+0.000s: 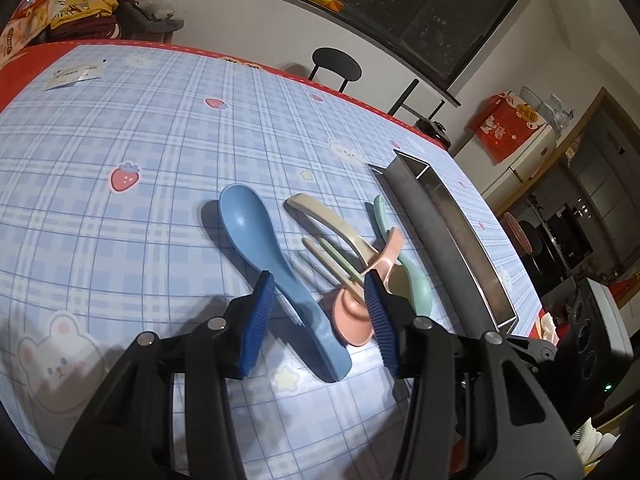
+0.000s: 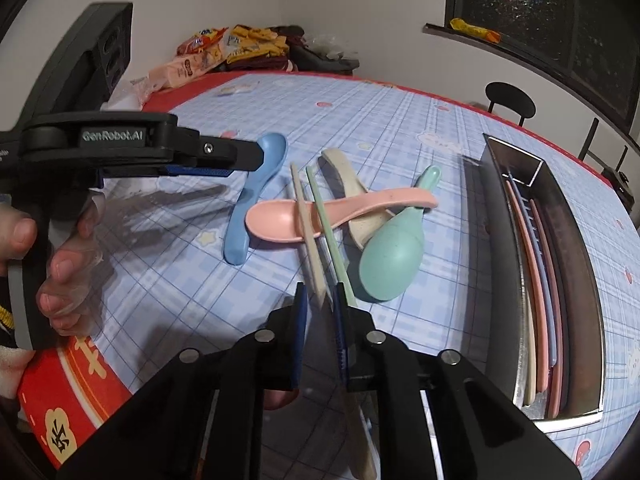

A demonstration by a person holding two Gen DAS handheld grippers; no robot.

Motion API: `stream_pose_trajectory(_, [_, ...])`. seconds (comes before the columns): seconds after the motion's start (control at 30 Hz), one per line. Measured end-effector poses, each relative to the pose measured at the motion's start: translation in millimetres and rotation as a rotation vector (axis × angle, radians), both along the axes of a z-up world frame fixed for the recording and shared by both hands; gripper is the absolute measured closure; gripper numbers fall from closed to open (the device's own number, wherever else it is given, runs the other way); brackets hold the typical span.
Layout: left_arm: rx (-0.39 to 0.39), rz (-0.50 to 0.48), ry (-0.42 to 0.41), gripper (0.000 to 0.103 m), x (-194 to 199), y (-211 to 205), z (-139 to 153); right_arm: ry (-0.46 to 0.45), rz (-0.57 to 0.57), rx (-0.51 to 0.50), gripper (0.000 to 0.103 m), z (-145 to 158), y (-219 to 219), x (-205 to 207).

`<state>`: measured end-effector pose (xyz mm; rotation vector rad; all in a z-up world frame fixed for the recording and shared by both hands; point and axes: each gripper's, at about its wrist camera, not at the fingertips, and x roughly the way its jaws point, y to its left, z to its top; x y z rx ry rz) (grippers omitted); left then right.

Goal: Organize utensils
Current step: 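Close the left tool on the blue spoon handle while the right tool grasps a green chopstick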

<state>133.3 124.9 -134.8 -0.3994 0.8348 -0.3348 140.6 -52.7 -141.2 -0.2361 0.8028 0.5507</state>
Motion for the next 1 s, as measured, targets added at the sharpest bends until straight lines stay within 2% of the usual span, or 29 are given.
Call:
stream_pose_trajectory(0.17, [-0.017,-0.013,0.015,0.055,2,-1,-3,0.025,-0.007,0.004,0.094,-3,0,4])
stream_pose_trajectory(0.33, [-0.042,0.004,0.055,0.055,7,3,-13,0.080,-0.013,0.061,0.095,-5,-7,13])
stream_pose_trajectory(0.5, [-0.060,0.011,0.070,0.055,10,4,-19,0.072,-0.022,0.070,0.097,-4,-9,10])
stream_pose_trajectory(0.6, [-0.083,0.033,0.074,0.068,12,8,-21,0.065,-0.027,0.066,0.097,-4,-8,10])
stream_pose_trajectory(0.7, [-0.118,0.070,0.079,0.068,14,16,-24,0.066,-0.022,0.063,0.097,-3,-7,11])
stream_pose_trajectory(0.83, [-0.161,0.070,0.111,0.068,19,17,-30,0.062,-0.018,0.050,0.097,-4,-5,11])
stream_pose_trajectory(1.0, [-0.104,0.048,0.101,0.068,18,4,-28,0.061,-0.024,0.053,0.097,-4,-6,11])
